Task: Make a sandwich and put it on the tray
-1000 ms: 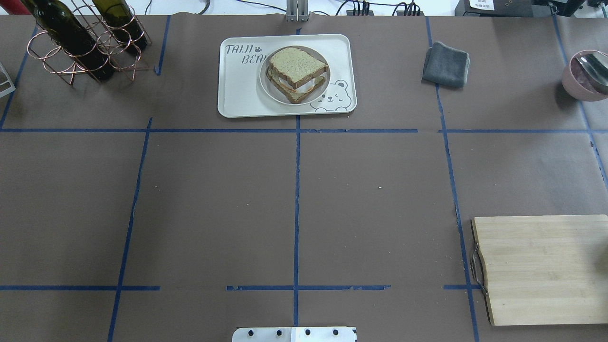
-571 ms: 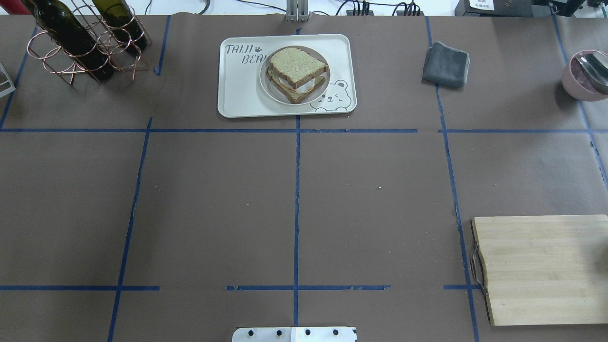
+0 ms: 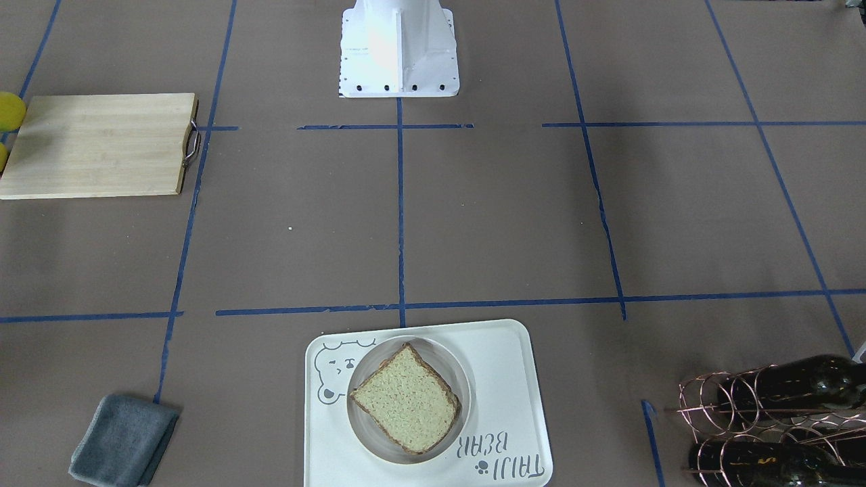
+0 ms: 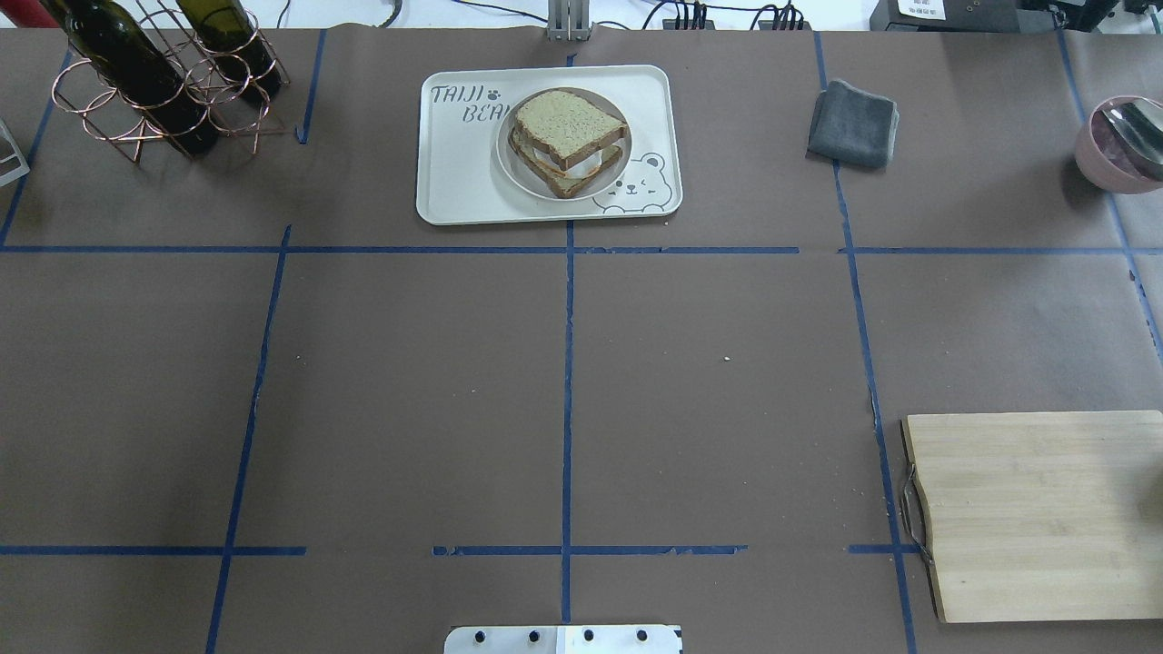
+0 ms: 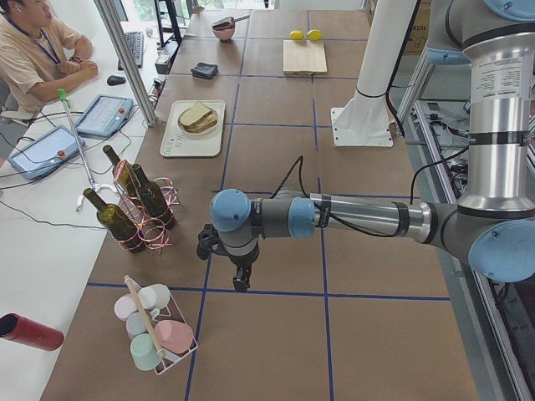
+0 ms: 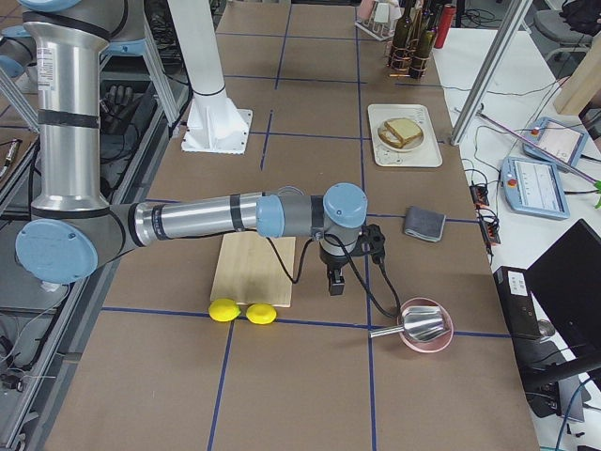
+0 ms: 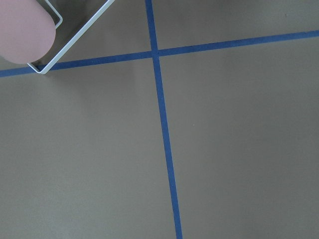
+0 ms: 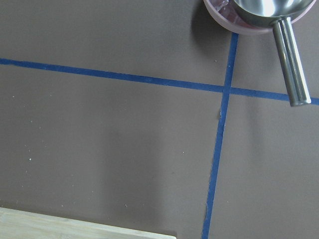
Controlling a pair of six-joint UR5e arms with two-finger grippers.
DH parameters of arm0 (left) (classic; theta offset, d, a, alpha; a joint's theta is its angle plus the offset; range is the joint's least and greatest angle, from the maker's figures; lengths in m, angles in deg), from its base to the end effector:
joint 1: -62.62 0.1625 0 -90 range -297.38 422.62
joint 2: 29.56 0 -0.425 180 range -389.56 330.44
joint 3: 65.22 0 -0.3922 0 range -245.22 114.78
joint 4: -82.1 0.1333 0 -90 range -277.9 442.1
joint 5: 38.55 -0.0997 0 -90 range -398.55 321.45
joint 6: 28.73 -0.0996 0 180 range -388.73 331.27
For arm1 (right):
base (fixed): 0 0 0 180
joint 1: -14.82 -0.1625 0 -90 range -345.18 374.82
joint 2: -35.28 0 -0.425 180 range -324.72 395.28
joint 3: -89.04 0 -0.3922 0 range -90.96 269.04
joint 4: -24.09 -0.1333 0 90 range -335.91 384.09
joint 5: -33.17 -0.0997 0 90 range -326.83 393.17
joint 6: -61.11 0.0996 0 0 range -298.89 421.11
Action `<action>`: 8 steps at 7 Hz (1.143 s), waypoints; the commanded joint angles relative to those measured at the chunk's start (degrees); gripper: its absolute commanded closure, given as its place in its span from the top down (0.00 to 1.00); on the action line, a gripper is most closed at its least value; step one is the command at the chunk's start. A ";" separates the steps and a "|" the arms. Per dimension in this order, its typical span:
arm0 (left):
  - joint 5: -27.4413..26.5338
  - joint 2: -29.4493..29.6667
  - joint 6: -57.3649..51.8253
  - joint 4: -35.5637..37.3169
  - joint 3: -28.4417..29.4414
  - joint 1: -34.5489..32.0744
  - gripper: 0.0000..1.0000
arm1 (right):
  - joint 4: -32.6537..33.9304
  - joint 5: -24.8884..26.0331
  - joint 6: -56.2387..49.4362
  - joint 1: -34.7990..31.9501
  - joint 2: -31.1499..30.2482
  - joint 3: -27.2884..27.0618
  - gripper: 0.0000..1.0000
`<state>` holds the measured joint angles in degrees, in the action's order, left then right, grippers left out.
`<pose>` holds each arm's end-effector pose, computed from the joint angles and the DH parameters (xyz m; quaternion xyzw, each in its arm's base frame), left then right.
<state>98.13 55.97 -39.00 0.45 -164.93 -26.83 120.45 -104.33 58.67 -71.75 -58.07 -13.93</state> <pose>-0.0565 -0.4538 0.6240 0.0087 0.3967 0.0758 0.9148 0.0319 -0.4680 0.5827 0.0226 -0.4028 -0.0583 0.9132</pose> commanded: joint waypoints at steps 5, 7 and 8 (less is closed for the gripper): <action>-0.36 0.69 7.27 -0.09 0.40 0.07 1.00 | -0.03 0.48 1.90 0.00 0.00 -0.21 1.00; -0.45 1.21 7.02 0.09 0.31 0.07 1.00 | -0.29 0.74 3.94 0.35 -0.17 -0.21 1.00; -0.54 1.65 6.93 0.26 1.00 0.07 1.00 | -0.47 1.09 3.85 1.05 -0.52 -0.04 1.00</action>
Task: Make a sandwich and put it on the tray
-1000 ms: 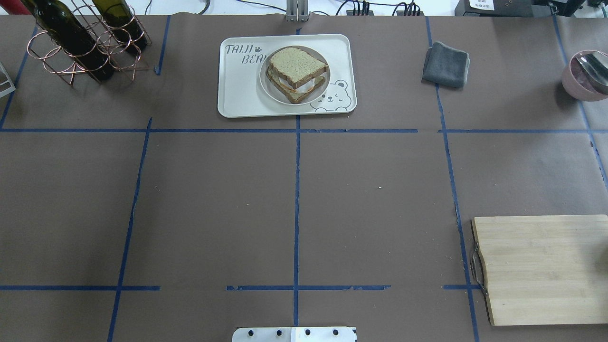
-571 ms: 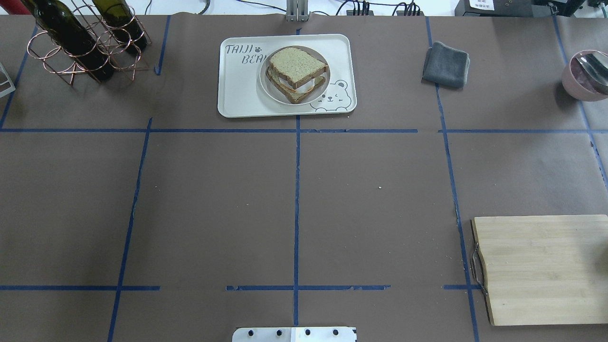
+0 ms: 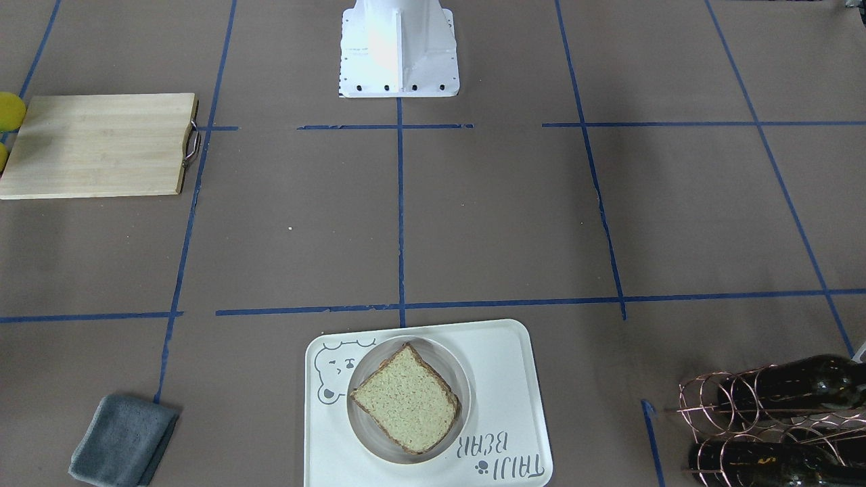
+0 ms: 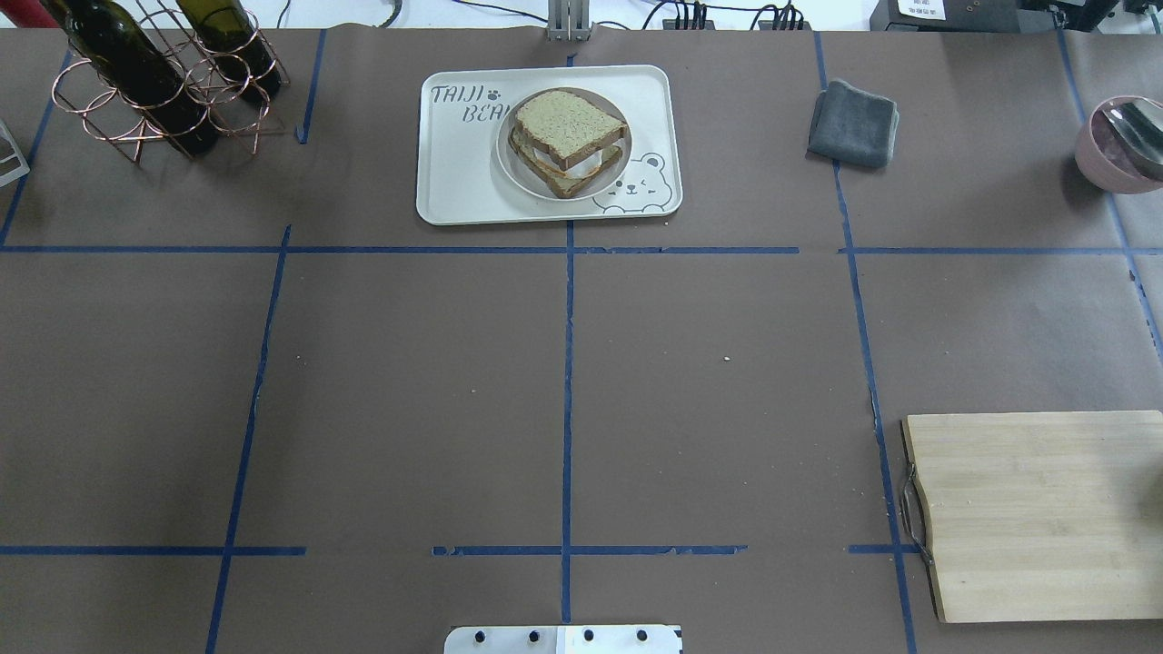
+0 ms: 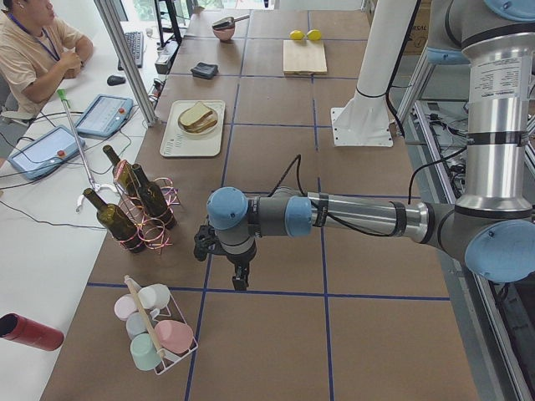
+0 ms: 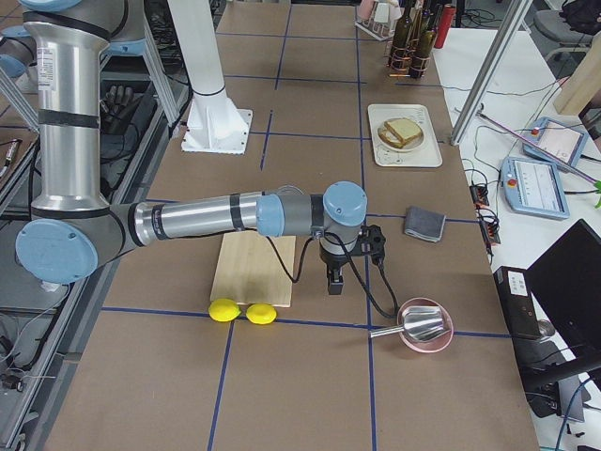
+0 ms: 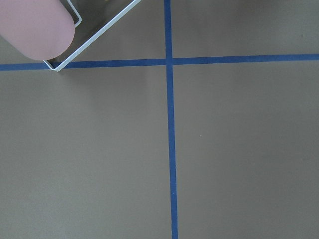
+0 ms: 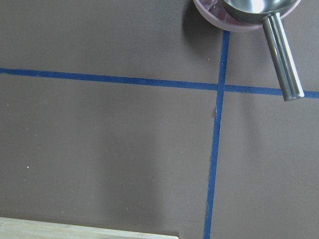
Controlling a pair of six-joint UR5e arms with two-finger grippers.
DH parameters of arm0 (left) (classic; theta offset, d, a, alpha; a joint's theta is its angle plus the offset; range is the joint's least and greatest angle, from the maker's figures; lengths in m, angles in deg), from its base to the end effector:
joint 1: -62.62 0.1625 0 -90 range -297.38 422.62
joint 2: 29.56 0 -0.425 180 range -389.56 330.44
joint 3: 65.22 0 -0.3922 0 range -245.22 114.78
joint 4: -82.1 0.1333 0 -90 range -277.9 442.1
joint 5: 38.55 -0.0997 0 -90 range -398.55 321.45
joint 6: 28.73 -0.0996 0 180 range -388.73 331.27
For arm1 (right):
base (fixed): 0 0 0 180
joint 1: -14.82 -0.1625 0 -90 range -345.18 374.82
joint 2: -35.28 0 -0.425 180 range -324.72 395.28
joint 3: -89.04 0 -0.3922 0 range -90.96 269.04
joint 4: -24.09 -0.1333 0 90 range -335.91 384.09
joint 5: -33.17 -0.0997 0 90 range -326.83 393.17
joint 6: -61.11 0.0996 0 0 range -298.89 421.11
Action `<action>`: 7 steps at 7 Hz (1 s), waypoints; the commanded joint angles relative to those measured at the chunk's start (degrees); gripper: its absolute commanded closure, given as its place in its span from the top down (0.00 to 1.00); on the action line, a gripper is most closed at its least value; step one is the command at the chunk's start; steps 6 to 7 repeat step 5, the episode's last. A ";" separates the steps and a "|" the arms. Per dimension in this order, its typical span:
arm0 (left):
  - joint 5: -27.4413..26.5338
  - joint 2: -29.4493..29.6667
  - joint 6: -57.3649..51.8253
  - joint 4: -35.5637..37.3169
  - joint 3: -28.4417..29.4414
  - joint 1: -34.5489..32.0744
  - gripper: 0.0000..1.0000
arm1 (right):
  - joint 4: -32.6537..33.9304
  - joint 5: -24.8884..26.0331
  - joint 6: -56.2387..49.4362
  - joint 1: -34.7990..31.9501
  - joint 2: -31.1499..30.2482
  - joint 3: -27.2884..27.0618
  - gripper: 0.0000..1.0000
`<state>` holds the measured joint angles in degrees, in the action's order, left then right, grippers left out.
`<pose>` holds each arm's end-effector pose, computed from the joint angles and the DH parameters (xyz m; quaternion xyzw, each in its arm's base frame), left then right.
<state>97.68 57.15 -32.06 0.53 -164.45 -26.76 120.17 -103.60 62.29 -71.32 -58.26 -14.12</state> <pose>-0.0564 -0.4630 0.6194 -0.0107 0.3928 0.0232 0.9192 0.0293 -0.4672 0.5831 0.0109 -0.3976 -0.0337 0.9169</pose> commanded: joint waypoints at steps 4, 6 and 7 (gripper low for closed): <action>-0.09 0.47 -0.27 0.10 0.54 0.00 1.00 | -1.85 3.53 -0.56 1.33 -0.60 -0.02 1.00; -0.09 0.56 -0.27 0.18 0.18 0.00 1.00 | -2.99 3.53 -0.47 1.33 -1.12 0.07 1.00; -0.09 0.56 -0.27 0.18 0.18 0.00 1.00 | -2.99 3.53 -0.47 1.33 -1.12 0.07 1.00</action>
